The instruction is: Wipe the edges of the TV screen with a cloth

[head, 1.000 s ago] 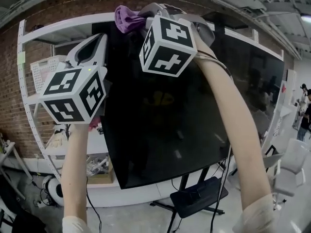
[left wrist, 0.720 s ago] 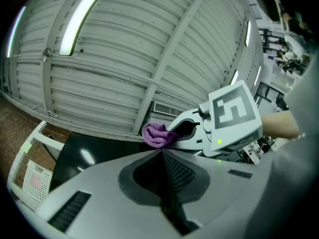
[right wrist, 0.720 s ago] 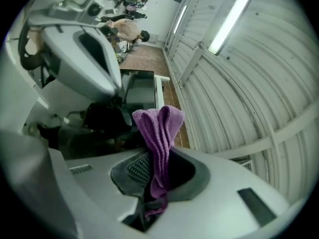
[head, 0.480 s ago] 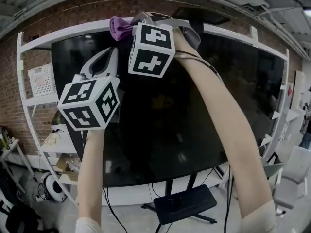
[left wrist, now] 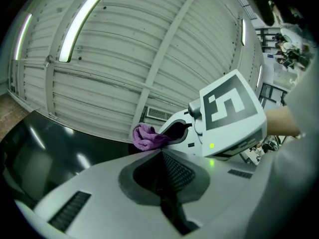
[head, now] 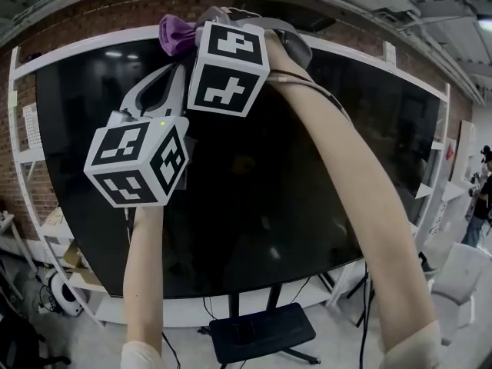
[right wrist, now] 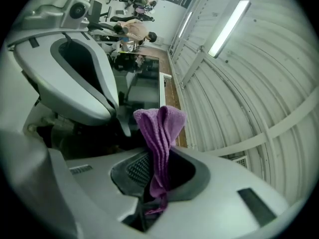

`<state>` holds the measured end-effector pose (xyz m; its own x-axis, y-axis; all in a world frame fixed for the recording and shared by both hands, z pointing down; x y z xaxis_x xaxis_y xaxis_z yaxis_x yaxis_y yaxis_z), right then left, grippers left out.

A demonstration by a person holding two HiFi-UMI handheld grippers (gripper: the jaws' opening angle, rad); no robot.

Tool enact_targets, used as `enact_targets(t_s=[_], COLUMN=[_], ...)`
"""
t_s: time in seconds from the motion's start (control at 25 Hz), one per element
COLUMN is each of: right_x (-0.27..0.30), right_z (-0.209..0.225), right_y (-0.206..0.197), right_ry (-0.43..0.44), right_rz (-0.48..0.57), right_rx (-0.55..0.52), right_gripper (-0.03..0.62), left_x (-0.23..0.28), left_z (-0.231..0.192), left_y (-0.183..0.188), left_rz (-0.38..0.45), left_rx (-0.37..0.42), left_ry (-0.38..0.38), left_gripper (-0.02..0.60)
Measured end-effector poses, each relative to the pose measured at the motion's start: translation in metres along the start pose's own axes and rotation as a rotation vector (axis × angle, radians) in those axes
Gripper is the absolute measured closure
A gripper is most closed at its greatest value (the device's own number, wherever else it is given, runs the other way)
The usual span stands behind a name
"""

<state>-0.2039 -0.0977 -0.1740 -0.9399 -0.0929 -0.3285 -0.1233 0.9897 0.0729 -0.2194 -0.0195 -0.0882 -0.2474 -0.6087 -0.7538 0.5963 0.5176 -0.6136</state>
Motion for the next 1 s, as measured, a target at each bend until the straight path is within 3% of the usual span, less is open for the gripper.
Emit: enact_targets(t_s=[0.36,0.68,1.0], right_x=[-0.016,-0.028,-0.067], right_z=[0.003,0.005,0.008], right_y=[-0.044,-0.095,-0.186], right_ry=[-0.013,-0.031,0.000], right_rz=[-0.014,-0.026,-0.019], right_rx=[-0.016,-0.020,-0.040], right_gripper=[0.531,0.531,0.531], left_x=[0.014,0.042,0.062], left_z=[0.035,0.067,0.146], left_y=[-0.003,-0.018,-0.057], left_rz=[0.004,-0.043,-0.062], left_rx=[0.010,0.039,0.027], left_ry=[-0.010,-0.015,0.009], left_gripper=[0.566,0.566,0.566])
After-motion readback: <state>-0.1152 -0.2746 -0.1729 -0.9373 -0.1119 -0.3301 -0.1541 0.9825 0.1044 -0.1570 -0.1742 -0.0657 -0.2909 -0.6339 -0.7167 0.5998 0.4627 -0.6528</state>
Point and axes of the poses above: the fingertips, and each gripper's own axes: x forward along the fingers, z to its right, y out of its top, the point moved 8 cm from there along -x, backward along the fingers, and after that the axes turned 1 degree about z, right-handed, at the moved point
